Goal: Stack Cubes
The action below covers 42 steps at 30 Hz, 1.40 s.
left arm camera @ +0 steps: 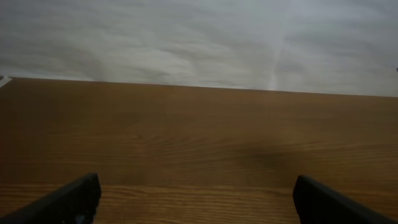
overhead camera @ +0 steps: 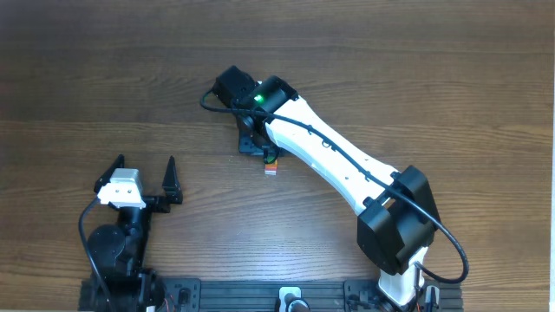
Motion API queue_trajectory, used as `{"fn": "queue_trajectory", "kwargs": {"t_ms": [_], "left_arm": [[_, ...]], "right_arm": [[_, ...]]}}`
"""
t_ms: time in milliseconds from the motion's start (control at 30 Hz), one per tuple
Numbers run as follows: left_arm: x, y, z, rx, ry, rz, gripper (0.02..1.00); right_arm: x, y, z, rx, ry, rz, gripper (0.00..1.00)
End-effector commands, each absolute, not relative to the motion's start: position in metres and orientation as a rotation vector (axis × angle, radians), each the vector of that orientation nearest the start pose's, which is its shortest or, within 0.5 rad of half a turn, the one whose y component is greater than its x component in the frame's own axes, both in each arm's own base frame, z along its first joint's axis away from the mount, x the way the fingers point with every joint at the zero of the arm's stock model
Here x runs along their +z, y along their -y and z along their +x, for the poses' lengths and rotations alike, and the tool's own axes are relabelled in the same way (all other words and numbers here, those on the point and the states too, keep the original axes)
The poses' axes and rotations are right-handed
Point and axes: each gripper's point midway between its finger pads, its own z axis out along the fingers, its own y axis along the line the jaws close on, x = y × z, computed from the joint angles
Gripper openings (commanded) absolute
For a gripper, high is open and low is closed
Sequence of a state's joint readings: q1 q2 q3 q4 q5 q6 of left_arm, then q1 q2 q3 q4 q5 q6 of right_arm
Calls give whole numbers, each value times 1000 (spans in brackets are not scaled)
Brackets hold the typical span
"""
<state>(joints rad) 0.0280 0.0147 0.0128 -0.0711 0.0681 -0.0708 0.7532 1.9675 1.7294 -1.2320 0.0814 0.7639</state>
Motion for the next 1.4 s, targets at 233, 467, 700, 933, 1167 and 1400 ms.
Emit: {"fn": "queue_trajectory", "kwargs": {"t_ms": [233,467,700,933,1167,1400], "left_arm": [[157,5,246,-81,-1646,-19,1000],[157,5,246,-81,-1646,-20,1000],[157,5,246,-81,-1646,-20,1000],[157,5,246,-81,-1646,-20,1000],[157,5,246,-81,-1646,-19,1000],[157,5,246,-81,-1646,-19,998]], "right_arm": [[102,-252,303,-45,-3023,70,40],[100,-252,303,-46,-3023,70,40],[100,-252,303,-44,-3023,70,187],[100,-252,303,-44,-3023,70,529],[100,-252,303,-43,-3023,70,884],[109,-258,319,23,-2960,-11,991]]}}
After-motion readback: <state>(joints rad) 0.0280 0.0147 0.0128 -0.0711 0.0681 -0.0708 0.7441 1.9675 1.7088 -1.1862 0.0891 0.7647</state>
